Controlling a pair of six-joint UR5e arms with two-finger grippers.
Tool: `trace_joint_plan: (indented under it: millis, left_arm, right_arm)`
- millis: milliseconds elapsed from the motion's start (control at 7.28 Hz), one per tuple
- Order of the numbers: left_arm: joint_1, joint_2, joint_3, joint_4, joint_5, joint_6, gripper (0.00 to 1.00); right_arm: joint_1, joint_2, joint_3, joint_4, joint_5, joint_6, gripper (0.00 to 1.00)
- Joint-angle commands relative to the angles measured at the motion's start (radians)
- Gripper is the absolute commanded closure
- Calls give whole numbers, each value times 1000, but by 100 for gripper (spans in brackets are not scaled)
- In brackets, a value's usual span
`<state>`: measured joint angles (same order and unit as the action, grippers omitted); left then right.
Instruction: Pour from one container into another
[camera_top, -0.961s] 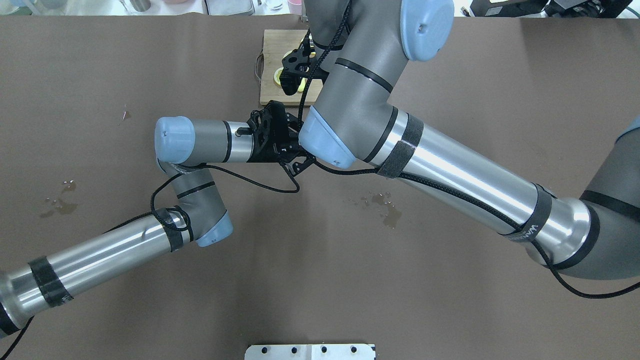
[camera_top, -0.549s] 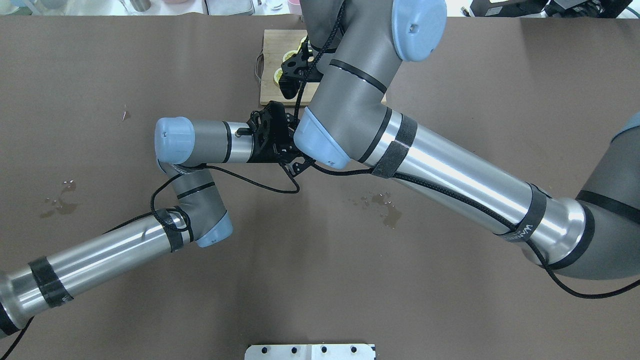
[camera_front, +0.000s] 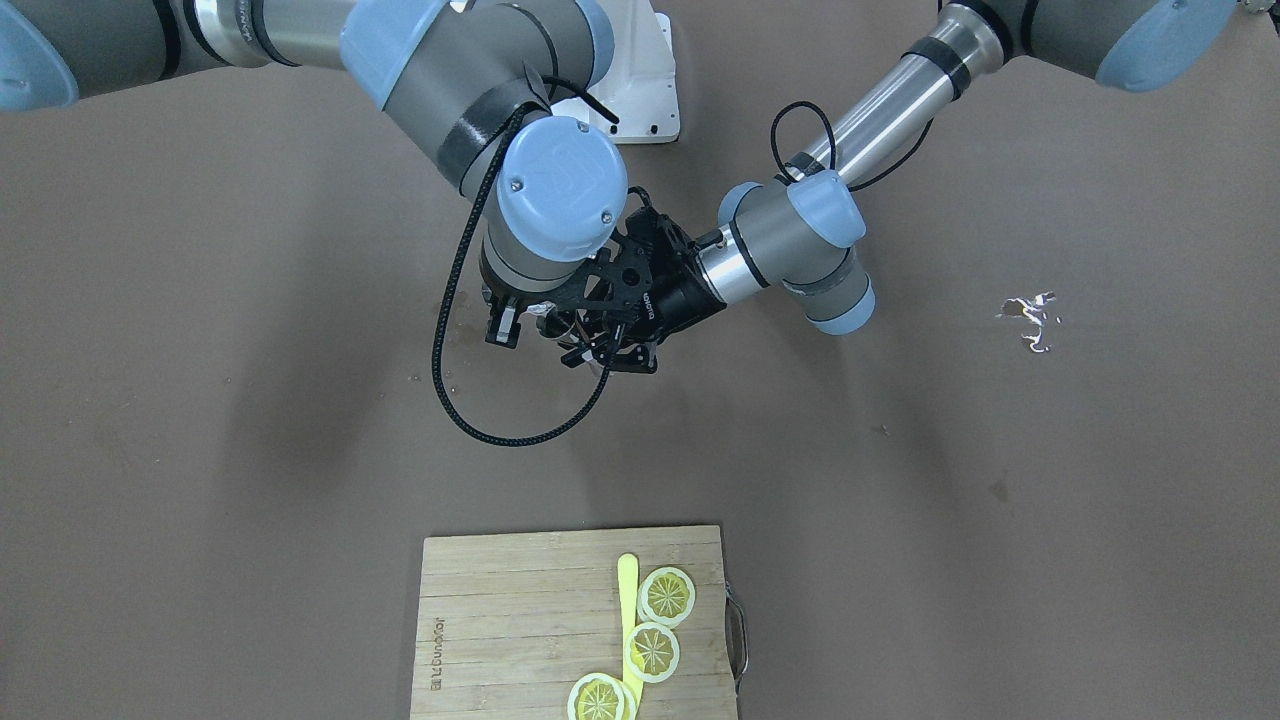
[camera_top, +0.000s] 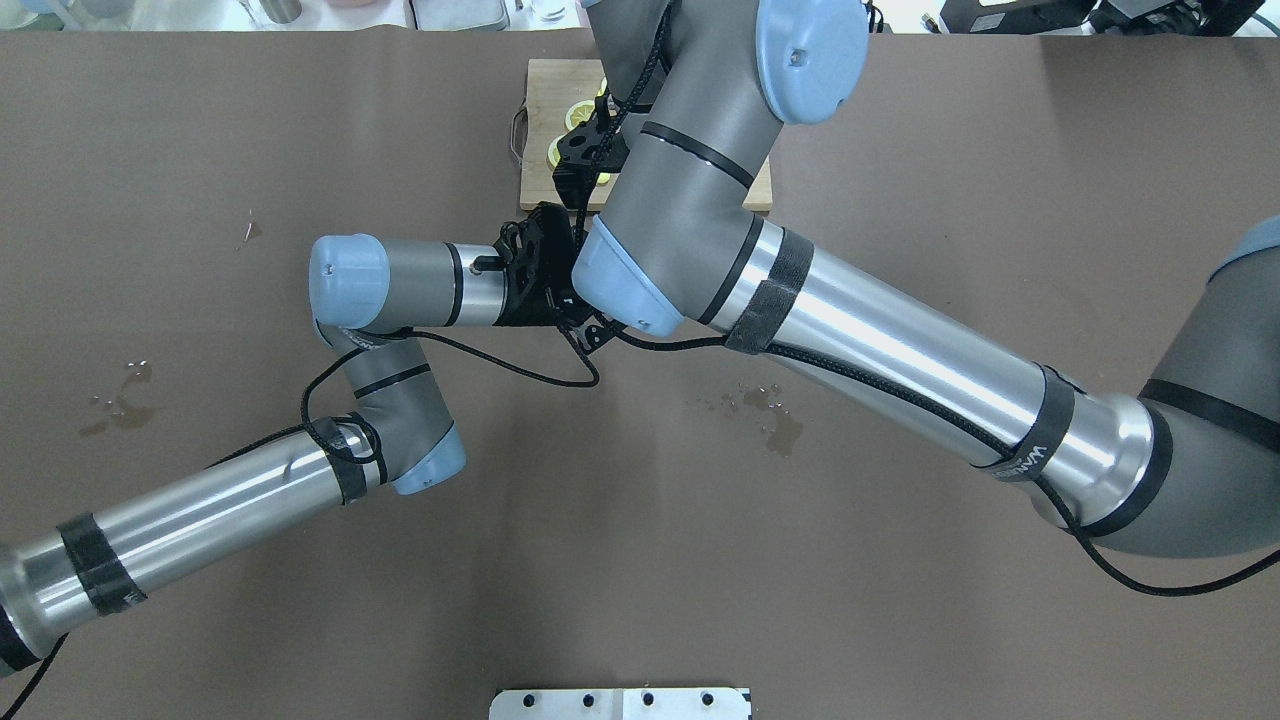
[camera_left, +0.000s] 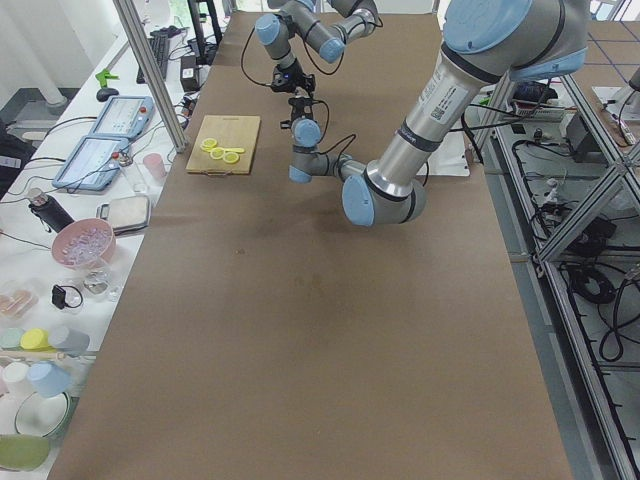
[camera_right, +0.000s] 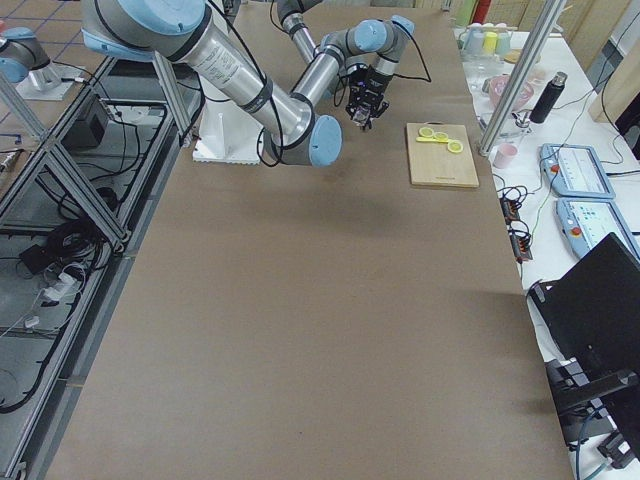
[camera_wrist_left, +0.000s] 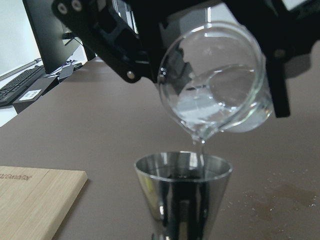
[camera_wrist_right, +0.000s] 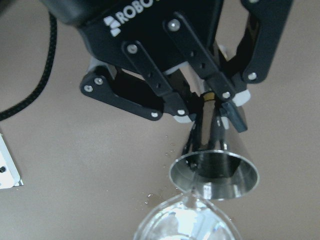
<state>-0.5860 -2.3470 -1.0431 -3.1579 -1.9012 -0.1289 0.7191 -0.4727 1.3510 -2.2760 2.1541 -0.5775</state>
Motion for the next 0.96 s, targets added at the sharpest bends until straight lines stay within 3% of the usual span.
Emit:
trace_joint_plan:
  millis: [0, 824]
  left_arm:
    - [0, -1, 0, -1, 1, 0, 100]
    - [6, 0, 0, -7, 2, 0, 100]
  right_arm:
    - [-1, 11, -13, -16, 1, -16, 100]
    - [0, 14, -7, -33, 1, -39, 100]
